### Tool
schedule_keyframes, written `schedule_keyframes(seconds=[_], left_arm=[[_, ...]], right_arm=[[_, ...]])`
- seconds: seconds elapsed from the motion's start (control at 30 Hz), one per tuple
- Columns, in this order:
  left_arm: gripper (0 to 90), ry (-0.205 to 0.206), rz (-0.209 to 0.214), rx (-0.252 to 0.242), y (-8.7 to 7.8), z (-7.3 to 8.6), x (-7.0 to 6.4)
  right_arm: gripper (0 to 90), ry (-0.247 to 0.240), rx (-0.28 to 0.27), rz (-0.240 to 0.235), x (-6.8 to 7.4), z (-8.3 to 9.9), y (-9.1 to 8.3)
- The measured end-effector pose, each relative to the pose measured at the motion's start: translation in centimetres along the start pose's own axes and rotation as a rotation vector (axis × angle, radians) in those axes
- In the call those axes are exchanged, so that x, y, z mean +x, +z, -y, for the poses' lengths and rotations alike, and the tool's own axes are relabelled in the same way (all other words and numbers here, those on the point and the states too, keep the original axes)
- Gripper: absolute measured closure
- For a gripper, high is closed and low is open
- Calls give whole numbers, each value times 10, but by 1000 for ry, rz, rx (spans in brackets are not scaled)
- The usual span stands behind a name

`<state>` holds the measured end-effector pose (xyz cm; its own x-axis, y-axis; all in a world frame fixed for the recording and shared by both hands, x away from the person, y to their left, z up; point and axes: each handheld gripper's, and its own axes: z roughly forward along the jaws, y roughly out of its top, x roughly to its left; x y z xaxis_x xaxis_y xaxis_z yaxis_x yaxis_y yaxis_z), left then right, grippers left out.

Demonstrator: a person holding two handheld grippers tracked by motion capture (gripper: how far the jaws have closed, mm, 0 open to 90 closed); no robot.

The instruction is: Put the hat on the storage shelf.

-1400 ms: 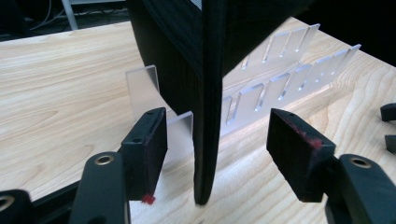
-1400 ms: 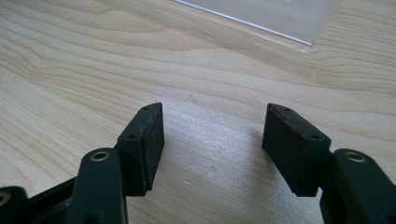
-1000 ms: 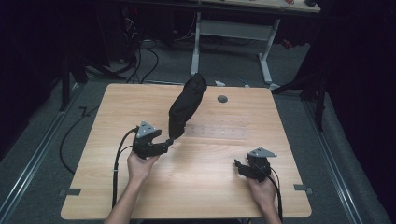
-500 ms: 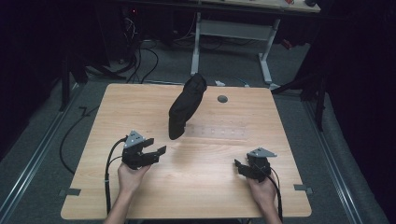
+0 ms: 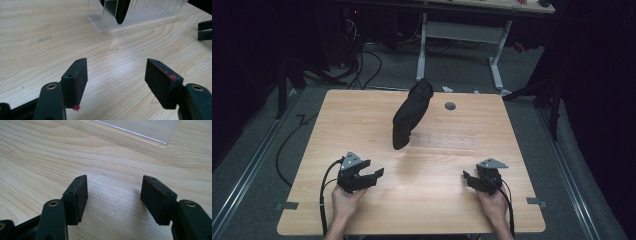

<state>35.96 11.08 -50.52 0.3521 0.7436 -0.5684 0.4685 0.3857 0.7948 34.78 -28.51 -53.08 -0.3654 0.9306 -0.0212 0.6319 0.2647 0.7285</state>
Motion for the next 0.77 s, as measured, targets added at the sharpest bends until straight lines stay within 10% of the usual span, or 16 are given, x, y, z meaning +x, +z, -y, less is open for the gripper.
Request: schedule_keyframes(seconds=[0.4, 0.77], left_arm=[[328, 110, -149, 54, 11, 30, 19], [301, 152, -163, 54, 12, 36, 19]], right_arm=[[390, 0, 0, 0, 0, 0, 0], [389, 0, 0, 0, 0, 0, 0]])
